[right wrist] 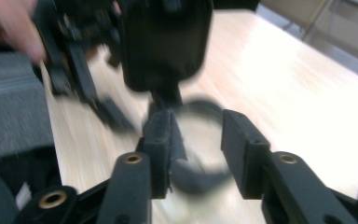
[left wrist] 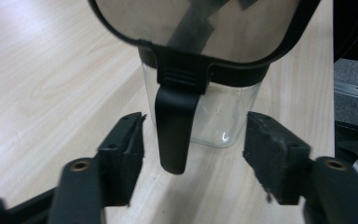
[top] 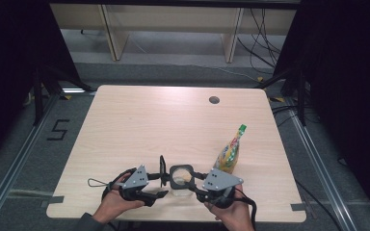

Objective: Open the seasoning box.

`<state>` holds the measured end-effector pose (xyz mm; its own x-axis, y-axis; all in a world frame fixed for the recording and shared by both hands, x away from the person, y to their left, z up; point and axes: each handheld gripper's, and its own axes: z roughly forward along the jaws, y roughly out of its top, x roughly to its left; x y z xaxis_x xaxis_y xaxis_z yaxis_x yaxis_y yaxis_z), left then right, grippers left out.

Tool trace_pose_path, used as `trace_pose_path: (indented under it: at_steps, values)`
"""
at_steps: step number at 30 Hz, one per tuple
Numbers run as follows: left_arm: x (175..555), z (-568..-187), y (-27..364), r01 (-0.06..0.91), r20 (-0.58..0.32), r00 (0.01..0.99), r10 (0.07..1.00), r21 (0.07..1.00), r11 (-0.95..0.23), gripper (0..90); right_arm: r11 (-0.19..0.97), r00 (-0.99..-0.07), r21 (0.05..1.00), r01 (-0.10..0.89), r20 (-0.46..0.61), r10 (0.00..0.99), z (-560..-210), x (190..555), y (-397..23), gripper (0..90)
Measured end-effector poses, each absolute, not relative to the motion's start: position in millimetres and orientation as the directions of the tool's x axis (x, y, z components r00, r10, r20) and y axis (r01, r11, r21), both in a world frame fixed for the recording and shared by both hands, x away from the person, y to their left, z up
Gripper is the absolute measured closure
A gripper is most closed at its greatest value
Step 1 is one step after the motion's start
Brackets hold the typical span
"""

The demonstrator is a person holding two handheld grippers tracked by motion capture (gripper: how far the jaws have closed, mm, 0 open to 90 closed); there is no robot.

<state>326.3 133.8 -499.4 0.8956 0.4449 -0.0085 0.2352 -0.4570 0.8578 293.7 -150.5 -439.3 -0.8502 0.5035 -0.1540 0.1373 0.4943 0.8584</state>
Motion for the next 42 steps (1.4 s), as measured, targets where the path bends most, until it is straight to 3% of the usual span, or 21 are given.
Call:
trace_pose_path:
  at_steps: [7,17,20,27,28,32,38,39,41,42]
  values:
    - [317.5,-497.4,136.9,0.329,-0.067,0.850,0.523,0.842,-0.427,29.6,0.495,-0.811,0.840,0.224,-0.121,0.573,-450.4,282.6,-190.2,56.4]
    - [299.0,-495.4,145.2,0.337,-0.052,0.845,0.533,0.825,-0.454,24.8,0.450,-0.756,0.850,0.275,-0.098,0.648,-449.9,278.5,-221.8,52.1]
    - [297.8,-497.1,145.3,0.339,-0.039,0.841,0.539,0.815,-0.471,24.0,0.424,-0.719,0.855,0.298,-0.091,0.689,-451.2,280.0,-232.5,45.6]
    - [297.2,-500.6,143.8,0.411,-0.102,0.805,0.585,0.806,-0.425,22.6,0.376,-0.666,0.850,0.369,-0.040,0.745,-459.3,285.1,-239.8,34.6]
    - [296.6,-500.3,143.0,0.427,-0.134,0.800,0.585,0.811,-0.399,22.6,0.373,-0.652,0.846,0.381,-0.040,0.757,-462.6,287.1,-240.1,29.1]
    - [294.0,-498.1,141.7,0.417,-0.124,0.801,0.585,0.818,-0.397,22.6,0.321,-0.608,0.840,0.437,0.013,0.794,-466.2,286.8,-239.7,26.0]
    - [286.9,-497.5,140.9,0.390,-0.075,0.816,0.574,0.804,-0.450,22.6,0.281,-0.576,0.857,0.433,0.023,0.817,-468.6,294.9,-241.7,20.5]
    - [284.4,-496.7,139.4,0.409,-0.108,0.815,0.570,0.804,-0.432,22.7,0.278,-0.572,0.857,0.433,0.023,0.820,-468.8,295.8,-241.3,20.4]
    - [285.9,-497.1,140.1,0.363,-0.054,0.829,0.557,0.810,-0.462,22.7,0.281,-0.569,0.861,0.424,0.012,0.822,-468.9,298.0,-239.9,20.3]
    - [284.9,-498.4,137.9,0.386,-0.084,0.817,0.571,0.815,-0.432,22.7,0.279,-0.558,0.868,0.411,-0.002,0.830,-468.7,300.1,-238.3,18.9]
